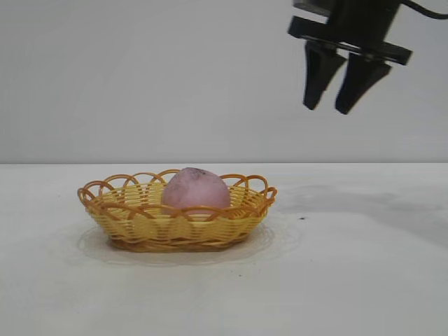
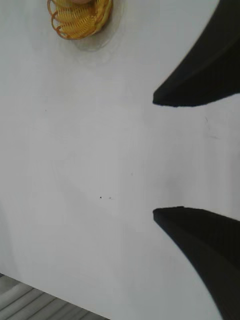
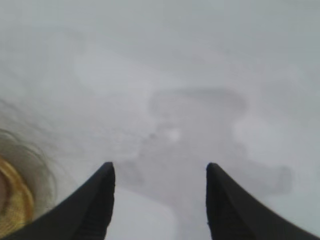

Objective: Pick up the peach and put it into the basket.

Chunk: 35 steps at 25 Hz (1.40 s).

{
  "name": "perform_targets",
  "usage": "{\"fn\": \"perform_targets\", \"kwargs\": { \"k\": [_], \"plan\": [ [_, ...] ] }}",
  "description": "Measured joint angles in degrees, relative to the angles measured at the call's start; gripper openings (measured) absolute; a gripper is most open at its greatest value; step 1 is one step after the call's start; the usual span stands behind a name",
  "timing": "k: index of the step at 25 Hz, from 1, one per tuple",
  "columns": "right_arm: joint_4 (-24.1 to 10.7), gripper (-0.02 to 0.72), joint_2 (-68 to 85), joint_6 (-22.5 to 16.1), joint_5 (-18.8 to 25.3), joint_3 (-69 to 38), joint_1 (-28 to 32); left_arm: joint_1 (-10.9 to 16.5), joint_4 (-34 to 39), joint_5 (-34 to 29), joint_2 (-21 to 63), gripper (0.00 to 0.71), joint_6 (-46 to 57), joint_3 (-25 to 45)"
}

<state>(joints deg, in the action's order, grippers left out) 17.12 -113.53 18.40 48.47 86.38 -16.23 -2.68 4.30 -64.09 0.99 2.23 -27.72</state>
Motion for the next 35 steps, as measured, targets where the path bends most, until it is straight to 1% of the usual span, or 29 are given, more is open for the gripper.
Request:
{"fn": "perform_targets", "kwargs": {
  "k": [7,9,10,11,13,14,15,17,20,23,27,30,32,35],
  "plan": [
    [-1.27,0.349,-1.44,-2.7,-0.25,-0.74,0.0,0.0,-0.42,0.0,0.0,0.385,0.0,0.0],
    [-2.55,0.349,-1.44,-4.08,-0.46,-0.74,0.0,0.0,-0.42,0.0,0.0,0.385,0.0,0.0],
    [-3.76,0.349,-1.44,-5.21,-0.46,-0.74,0.0,0.0,-0.42,0.0,0.0,0.385,0.0,0.0],
    [-5.98,0.349,-1.44,-7.45,-0.46,-0.74,0.0,0.0,-0.42,0.0,0.0,0.385,0.0,0.0],
    [-11.96,0.349,-1.44,-13.41,-0.35,-0.74,0.61,0.0,-0.42,0.0,0.0,0.385,0.0,0.0],
    [-14.36,0.349,-1.44,-16.37,-0.26,-0.74,1.09,0.0,-0.42,0.0,0.0,0.385,0.0,0.0],
    [-16.55,0.349,-1.44,-18.33,-0.26,-0.74,1.74,0.0,-0.42,0.0,0.0,0.385,0.0,0.0],
    [-18.7,0.349,-1.44,-20.28,-0.26,-0.74,2.89,0.0,-0.42,0.0,0.04,0.385,0.0,0.0],
    [-19.55,0.349,0.03,-22.25,-0.85,-0.77,3.69,0.0,-0.42,0.0,0.04,0.385,0.0,0.0],
    [-19.59,0.349,4.75,-22.49,-0.85,-1.18,4.01,0.0,-0.42,0.0,0.13,0.385,0.0,0.0],
    [-19.68,0.349,16.29,-22.61,-1.09,-3.72,4.01,0.0,-0.42,0.0,0.13,0.385,0.0,0.0],
    [-19.96,0.349,25.78,-24.11,-1.45,-10.82,4.01,0.0,-0.42,0.0,0.13,0.385,0.0,0.0],
    [-21.15,0.349,31.86,-26.35,-1.51,-18.59,4.01,0.0,-0.42,0.0,0.13,0.385,0.0,0.0],
    [-24.91,0.349,40.01,-30.49,-0.71,-30.33,4.01,0.0,-0.42,0.0,0.13,0.385,0.0,0.0]
  ]
}}
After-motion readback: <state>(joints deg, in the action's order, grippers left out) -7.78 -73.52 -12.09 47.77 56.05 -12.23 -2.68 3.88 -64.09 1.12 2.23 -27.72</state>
